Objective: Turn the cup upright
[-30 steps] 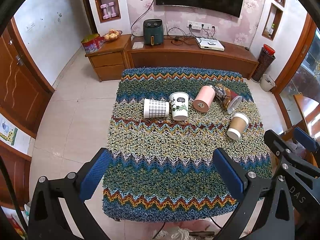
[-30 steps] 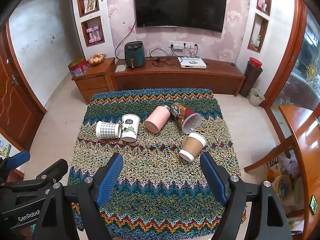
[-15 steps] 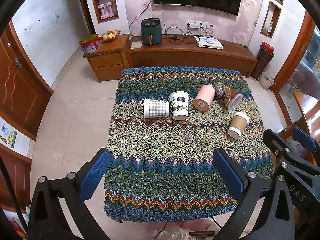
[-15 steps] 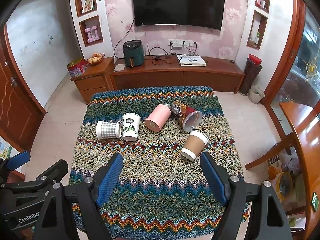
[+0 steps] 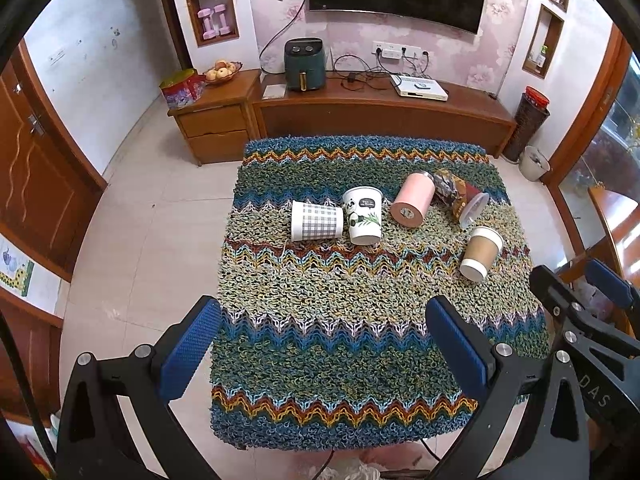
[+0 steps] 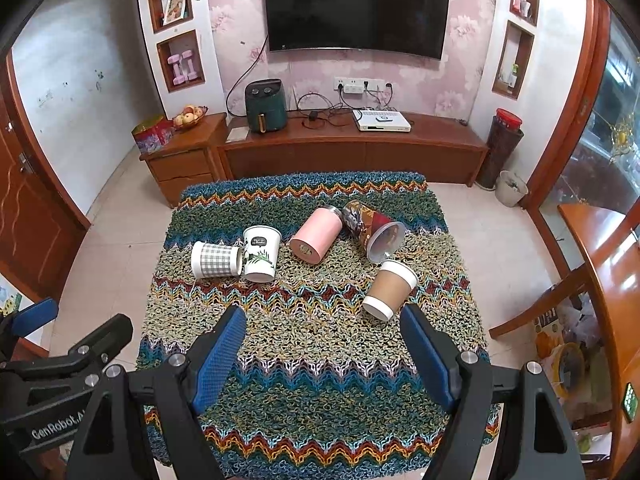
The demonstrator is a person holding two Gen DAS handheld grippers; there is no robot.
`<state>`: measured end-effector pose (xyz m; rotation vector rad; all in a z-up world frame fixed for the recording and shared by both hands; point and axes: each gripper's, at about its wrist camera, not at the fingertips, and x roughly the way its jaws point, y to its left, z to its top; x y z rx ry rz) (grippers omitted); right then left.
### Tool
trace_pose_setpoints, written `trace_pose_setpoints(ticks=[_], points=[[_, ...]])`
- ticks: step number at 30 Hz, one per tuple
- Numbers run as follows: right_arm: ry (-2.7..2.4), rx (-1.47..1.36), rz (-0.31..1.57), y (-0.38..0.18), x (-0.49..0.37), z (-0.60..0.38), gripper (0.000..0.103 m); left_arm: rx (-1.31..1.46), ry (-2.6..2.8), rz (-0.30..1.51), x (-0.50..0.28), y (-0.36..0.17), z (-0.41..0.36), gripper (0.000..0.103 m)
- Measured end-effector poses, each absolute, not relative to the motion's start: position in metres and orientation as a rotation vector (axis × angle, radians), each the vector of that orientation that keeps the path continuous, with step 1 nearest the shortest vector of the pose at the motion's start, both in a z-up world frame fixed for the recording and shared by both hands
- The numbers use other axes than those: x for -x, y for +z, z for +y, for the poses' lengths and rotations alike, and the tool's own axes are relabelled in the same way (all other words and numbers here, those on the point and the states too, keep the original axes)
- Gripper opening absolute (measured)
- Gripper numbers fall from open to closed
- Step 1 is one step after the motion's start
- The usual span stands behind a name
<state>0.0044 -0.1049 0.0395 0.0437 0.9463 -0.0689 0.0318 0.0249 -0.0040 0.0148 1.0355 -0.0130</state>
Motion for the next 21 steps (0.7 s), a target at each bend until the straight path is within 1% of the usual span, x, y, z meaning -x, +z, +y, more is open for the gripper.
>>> trace_pose_setpoints(ticks=[6,12,15,21], points=[[-0.080,-0.037,0.937,0.038,-0.011,-0.106,0.080,0.059,-0.034,1.056,-0.051,-0.008,0.039,0.102],[-0.077,-0.018,0.943,0.028,-0.020,-0.106,0.080,0.261,-0.082,1.118,-0.086,-0.024,0.063,0.102],[-0.072,0.002,0.957,0.017,-0.026,-0.104,0.080,0.350,-0.089,1.149,-0.107,-0.038,0.072,0.102],[-0.046,0.016,1.005,-0.009,-0.038,-0.100,0.080,0.535,-0.040,1.263,-0.148,-0.082,0.085,0.102]])
